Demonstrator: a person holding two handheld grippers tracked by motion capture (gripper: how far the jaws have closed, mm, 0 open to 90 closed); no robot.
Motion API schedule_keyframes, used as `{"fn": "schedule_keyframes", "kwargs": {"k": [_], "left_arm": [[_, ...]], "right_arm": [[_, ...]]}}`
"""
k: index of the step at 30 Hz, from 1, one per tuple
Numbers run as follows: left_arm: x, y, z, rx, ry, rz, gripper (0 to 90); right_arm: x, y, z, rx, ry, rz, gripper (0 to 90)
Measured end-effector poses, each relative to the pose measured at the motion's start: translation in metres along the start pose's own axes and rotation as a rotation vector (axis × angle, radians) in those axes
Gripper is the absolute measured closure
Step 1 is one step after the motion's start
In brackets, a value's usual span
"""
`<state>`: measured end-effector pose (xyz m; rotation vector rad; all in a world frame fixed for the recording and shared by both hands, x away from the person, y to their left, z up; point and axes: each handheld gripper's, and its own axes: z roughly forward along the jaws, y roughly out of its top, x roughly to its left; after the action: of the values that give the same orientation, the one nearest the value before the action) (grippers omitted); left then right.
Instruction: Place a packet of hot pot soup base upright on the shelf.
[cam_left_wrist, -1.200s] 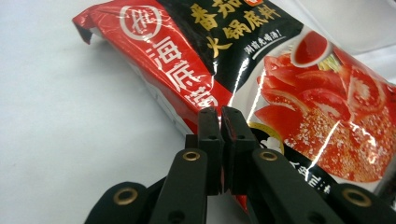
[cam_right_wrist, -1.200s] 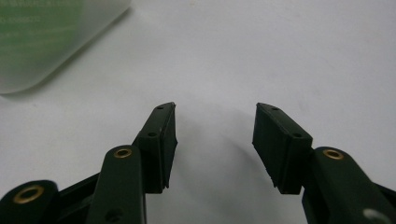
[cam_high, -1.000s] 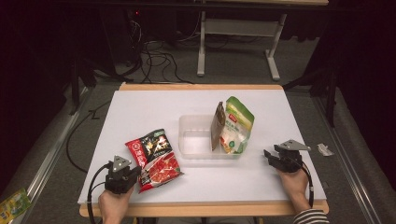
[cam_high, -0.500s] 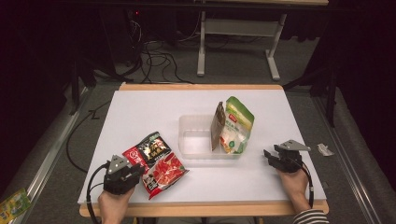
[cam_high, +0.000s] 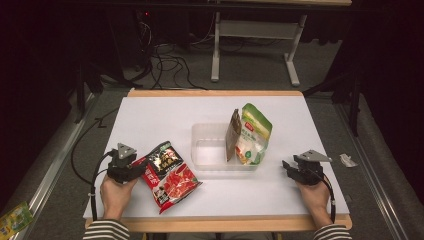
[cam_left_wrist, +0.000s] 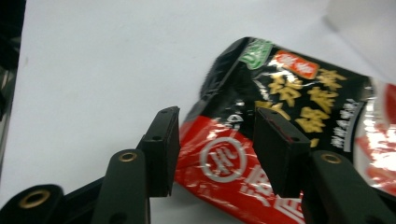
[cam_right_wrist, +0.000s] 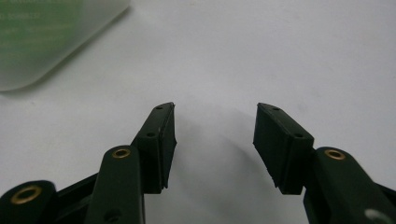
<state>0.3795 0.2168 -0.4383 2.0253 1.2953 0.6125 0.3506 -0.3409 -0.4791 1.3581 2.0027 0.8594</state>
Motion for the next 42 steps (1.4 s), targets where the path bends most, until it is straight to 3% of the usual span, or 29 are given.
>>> {"fn": "schedule_keyframes", "kwargs": {"k": [10,17,22,30,36,38,42], "left_arm": [[0.015,0.001,0.024,0.084,-0.049,-0.028,50.3],[0.020,0.002,0.036,0.129,-0.131,-0.058,50.9],[0.019,0.002,0.037,0.138,-0.154,-0.034,57.1],[0.026,0.003,0.042,0.171,-0.226,-0.104,62.0],[0.029,0.003,0.043,0.182,-0.263,-0.121,65.8],[0.029,0.003,0.043,0.189,-0.289,-0.127,70.7],[0.028,0.002,0.042,0.180,-0.301,-0.122,77.9]], "right_arm": [[-0.001,0.000,0.000,0.000,0.001,0.006,49.2],[0.000,0.000,0.000,0.002,-0.001,-0.001,49.2],[0.001,0.000,0.000,0.003,-0.008,-0.007,49.3],[0.001,0.000,0.001,0.008,-0.014,-0.003,49.0],[0.001,0.000,0.001,0.009,-0.018,-0.010,48.9],[0.002,0.000,0.001,0.011,-0.020,-0.005,48.9],[0.002,0.000,0.001,0.010,-0.019,-0.007,48.8]]}}
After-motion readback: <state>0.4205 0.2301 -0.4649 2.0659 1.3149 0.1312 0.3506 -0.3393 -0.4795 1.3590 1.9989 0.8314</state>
